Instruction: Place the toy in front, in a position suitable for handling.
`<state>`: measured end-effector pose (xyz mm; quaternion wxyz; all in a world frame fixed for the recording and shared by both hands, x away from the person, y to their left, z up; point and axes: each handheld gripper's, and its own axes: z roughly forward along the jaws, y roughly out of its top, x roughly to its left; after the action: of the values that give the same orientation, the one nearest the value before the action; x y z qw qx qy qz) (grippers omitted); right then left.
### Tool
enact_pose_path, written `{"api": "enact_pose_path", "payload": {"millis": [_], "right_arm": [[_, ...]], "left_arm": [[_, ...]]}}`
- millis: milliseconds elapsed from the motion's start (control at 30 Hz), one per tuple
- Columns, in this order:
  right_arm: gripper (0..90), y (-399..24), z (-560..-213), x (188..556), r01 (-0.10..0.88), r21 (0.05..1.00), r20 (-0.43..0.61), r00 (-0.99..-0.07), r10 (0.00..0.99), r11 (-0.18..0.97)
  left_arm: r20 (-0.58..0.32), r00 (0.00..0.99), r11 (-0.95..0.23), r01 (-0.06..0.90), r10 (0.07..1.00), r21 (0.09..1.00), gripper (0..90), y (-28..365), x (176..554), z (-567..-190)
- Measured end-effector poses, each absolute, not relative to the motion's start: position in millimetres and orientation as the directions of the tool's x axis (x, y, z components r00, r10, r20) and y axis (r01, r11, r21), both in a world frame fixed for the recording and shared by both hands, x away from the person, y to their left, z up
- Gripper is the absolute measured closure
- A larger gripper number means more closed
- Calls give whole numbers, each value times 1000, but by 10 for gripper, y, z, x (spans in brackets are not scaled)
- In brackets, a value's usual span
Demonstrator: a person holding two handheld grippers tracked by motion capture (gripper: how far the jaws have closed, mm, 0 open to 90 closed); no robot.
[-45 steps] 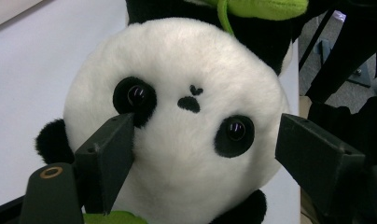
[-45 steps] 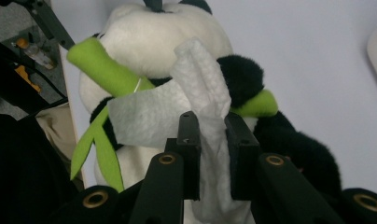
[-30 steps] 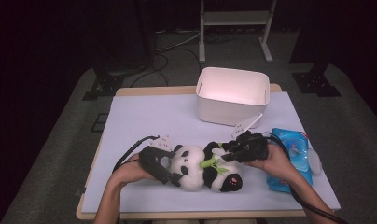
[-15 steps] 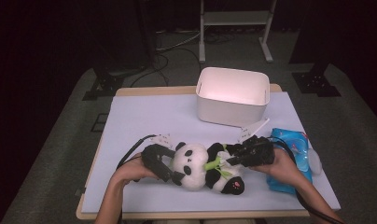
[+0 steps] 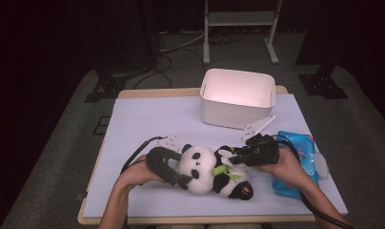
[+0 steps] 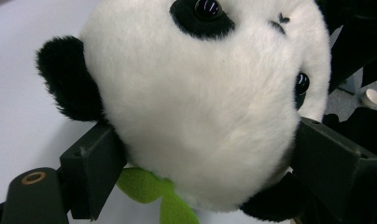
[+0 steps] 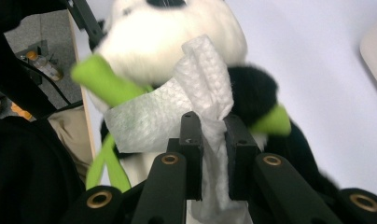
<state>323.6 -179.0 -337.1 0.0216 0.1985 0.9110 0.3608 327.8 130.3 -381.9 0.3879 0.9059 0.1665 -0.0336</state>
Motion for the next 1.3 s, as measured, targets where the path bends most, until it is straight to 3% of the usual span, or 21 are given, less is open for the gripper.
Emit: {"api": "enact_pose_path", "payload": {"millis": [267,800,1300], "right_arm": [[793,-1656,-3352,3221,319,664,86,-931,355,676],[793,-2053,-3511,3074,399,625,148,-905,400,671],[789,-1706,-3378,3088,306,652,124,-946,300,694]], "left_arm": [[-193,938,-656,340,288,673,134,1332,3271,-3876],[-204,938,-690,344,280,637,139,1107,3252,-4023],[-186,946,-697,321,266,641,140,976,3224,-4031]]}}
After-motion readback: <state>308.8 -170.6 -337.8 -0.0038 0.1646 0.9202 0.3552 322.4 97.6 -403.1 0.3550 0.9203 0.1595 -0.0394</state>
